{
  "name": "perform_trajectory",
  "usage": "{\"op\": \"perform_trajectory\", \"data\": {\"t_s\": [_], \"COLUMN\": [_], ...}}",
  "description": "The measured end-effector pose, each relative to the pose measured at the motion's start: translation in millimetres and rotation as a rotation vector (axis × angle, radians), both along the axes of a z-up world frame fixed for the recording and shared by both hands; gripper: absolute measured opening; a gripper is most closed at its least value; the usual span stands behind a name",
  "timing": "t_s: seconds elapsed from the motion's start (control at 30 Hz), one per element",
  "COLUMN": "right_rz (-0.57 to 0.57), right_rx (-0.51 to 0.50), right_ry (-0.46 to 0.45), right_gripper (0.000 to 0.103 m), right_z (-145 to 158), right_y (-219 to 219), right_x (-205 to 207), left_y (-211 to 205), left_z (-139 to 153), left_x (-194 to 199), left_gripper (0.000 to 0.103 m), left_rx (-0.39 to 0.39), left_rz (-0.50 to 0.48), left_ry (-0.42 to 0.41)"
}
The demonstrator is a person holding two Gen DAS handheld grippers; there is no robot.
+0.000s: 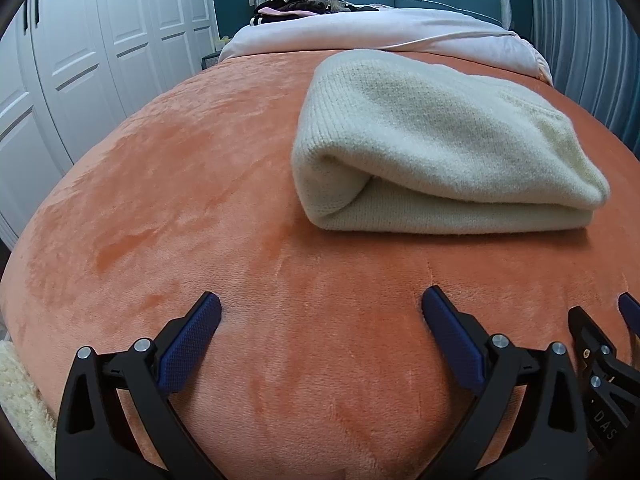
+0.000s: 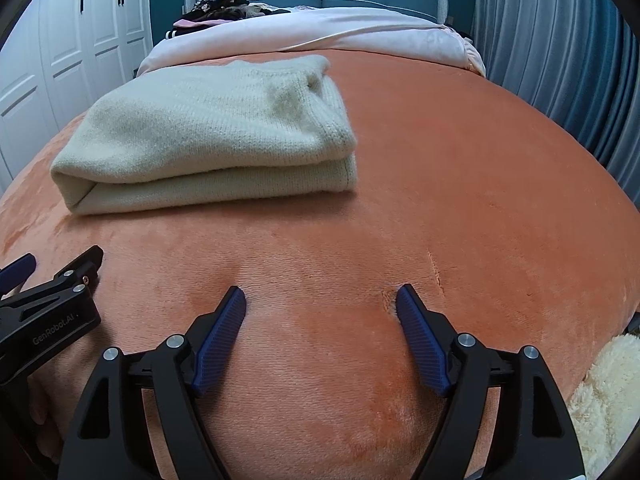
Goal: Fold small clothes
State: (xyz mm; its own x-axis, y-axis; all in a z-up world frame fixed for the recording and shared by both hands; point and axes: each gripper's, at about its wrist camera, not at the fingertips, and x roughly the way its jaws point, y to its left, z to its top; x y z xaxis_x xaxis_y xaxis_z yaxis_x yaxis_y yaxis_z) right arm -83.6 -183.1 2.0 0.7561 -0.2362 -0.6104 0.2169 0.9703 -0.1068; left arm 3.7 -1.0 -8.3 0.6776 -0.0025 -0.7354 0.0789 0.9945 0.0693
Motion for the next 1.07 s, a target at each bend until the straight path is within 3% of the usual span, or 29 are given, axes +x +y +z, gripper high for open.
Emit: {"op": "perform_trajectory", "data": {"t_s": [0.23, 1.07], "right_rz": [-0.006, -0.002], "right_rx": [0.03, 0.029], "right_ry": [0.002, -0.006], "right_gripper": [0.082, 0.083], "right_z": [0, -3], "right_y": [1, 10], "right_x": [6, 0], "left_y": [-5, -2], "left_z": [0, -3], "left_x": [-2, -2], "left_gripper": [0.098, 0.098], "left_rx": [0.013, -0.004], "left_rz": [0.003, 0.005], "left_ry": [-0.003, -0.002]}}
